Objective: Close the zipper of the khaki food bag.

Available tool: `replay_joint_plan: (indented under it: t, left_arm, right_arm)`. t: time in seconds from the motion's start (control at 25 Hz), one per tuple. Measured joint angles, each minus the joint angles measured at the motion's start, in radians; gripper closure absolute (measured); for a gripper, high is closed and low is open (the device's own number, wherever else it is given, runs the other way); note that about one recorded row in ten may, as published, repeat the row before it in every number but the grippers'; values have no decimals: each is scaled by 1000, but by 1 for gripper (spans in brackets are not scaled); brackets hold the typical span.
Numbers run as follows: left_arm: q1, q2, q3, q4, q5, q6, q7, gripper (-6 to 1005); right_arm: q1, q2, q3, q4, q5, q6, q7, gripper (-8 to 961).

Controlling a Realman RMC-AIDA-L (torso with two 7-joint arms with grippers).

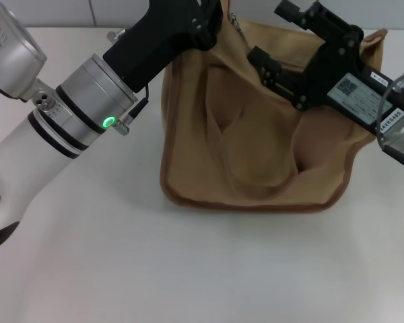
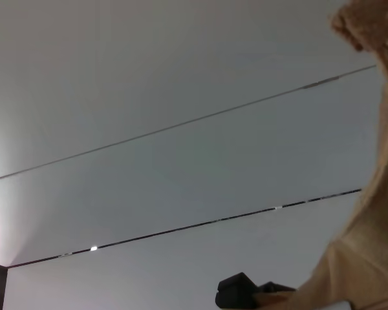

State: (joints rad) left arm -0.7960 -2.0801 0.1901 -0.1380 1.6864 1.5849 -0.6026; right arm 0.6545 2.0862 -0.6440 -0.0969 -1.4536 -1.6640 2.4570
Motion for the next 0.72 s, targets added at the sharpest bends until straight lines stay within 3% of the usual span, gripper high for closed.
replay_joint_plan:
  t: [0.72]
  left_arm:
    - [0, 0, 4, -9, -1, 1, 0, 982]
  right_arm:
    - [58, 1, -22, 16, -2, 38, 0, 267]
